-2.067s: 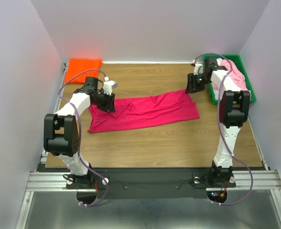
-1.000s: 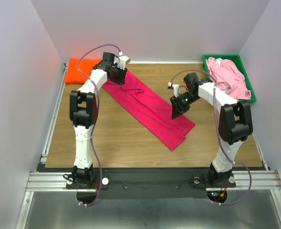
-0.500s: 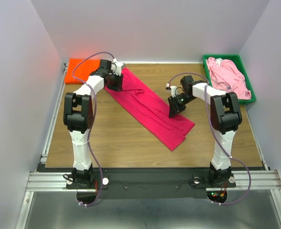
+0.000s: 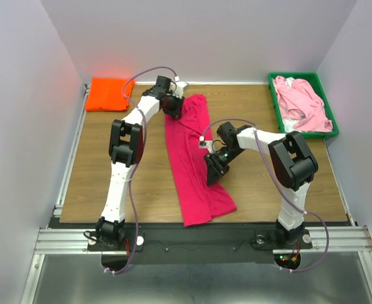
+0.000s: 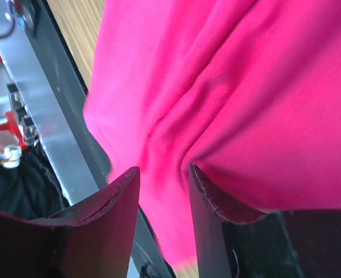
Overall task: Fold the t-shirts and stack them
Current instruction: Fold the tshirt
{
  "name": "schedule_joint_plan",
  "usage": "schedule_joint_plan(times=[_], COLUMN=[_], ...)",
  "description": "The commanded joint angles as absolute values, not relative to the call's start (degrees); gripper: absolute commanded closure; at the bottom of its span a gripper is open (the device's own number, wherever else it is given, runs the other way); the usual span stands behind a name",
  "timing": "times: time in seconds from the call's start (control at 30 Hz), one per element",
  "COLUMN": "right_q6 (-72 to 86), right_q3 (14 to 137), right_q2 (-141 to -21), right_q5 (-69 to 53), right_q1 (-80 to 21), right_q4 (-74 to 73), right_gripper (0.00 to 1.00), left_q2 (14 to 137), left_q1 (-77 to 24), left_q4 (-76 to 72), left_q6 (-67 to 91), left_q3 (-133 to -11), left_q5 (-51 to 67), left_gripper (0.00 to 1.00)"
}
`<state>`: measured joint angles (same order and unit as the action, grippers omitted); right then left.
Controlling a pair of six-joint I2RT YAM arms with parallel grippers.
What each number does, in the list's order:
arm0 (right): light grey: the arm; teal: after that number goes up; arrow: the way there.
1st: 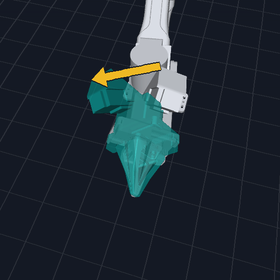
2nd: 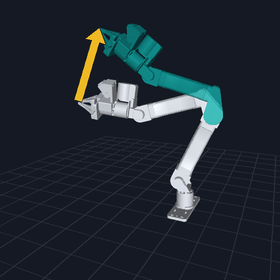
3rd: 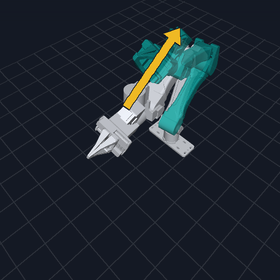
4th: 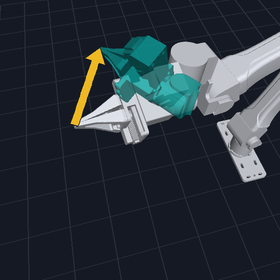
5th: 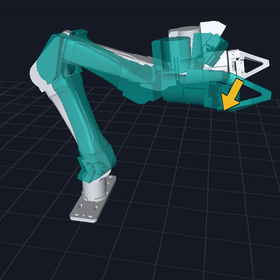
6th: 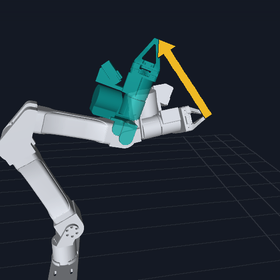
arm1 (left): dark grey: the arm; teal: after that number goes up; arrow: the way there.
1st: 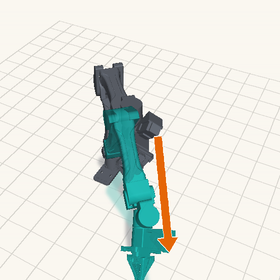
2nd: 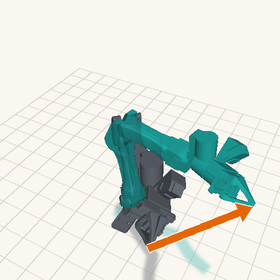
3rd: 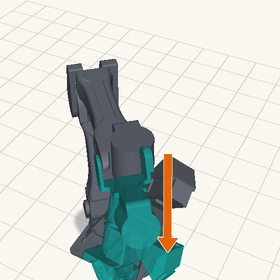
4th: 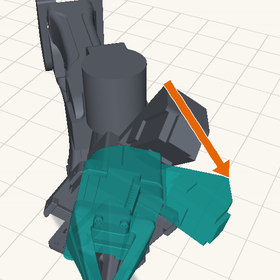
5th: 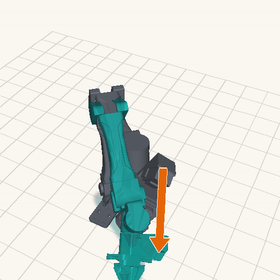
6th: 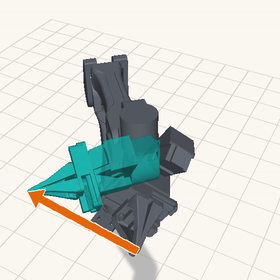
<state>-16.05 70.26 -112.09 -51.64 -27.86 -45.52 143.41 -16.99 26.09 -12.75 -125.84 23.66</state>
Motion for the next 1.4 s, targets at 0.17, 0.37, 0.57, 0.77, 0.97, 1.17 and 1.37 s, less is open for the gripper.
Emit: schedule_joint_plan(times=[0.17, 0.37, 0.57, 0.77, 0.97, 1.17, 1.37], right_q6=[-12.8, -7.5, -3.8, -3.4, -1.9, -0.3, 2.7], right_q3=[90.4, 103.8, 111.9, 108.7, 110.9, 119.0, 131.9], right_q2=[-113.5, -123.8, -131.0, -132.8, -136.9, -144.1, -151.5], right_q5=[-48.2, -41.4, -40.4, -37.0, -29.9, -23.9, -20.4], right_q1=[-18.3, -18.2, -18.5, -19.0, -18.9, -18.1, -17.1], right_q4=[-44.1, -39.2, -38.4, -36.8, -34.4, -33.1, -32.7], right_gripper=[0.54, 0.54, 0.57, 0.6, 0.63, 0.63, 0.63], left_q2=[132.6, 123.1, 118.7, 119.7, 126.5, 136.7, 143.8], left_q1=[-15.9, -15.9, -17.4, -19.3, -18.0, -14.9, -12.8], left_q4=[22.8, 19.9, 15.5, 12.3, 16.2, 21.4, 24.5], left_q6=[-12.2, -8.3, -3.4, -0.9, -2.4, -4.0, -4.6], left_q3=[-121.9, -109.0, -94.0, -85.9, -92.8, -109.0, -121.6], left_q5=[28.8, 33.6, 37.8, 38.9, 33.2, 32.2, 33.8], left_gripper=[0.59, 0.59, 0.65, 0.68, 0.72, 0.74, 0.72])
